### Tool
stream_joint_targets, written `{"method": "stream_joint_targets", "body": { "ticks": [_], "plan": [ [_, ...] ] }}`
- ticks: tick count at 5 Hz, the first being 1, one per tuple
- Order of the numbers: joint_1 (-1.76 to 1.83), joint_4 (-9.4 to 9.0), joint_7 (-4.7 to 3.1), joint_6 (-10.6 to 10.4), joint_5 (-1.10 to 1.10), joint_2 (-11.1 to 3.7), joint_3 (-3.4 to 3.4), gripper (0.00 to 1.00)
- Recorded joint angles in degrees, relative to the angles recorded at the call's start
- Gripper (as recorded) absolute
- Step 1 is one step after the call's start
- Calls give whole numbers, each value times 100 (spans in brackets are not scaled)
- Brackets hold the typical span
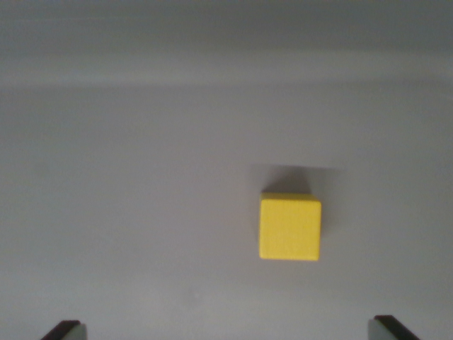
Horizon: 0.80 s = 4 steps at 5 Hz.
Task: Pick yellow cube
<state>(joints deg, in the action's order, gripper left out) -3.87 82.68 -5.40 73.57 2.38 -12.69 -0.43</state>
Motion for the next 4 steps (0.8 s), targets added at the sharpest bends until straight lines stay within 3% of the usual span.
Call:
{"method": "stream_joint_targets", "body": {
  "ticks": [1, 2, 3, 4],
  "plan": [
    [0, 0, 0, 0, 0, 0, 0, 0],
    [-18, -139, -56, -262, 12, -146, -18, 0],
    [-18, -139, -56, -262, 12, -146, -18, 0],
    [-37, -285, -115, -536, 25, -299, -38, 0]
  ]
}}
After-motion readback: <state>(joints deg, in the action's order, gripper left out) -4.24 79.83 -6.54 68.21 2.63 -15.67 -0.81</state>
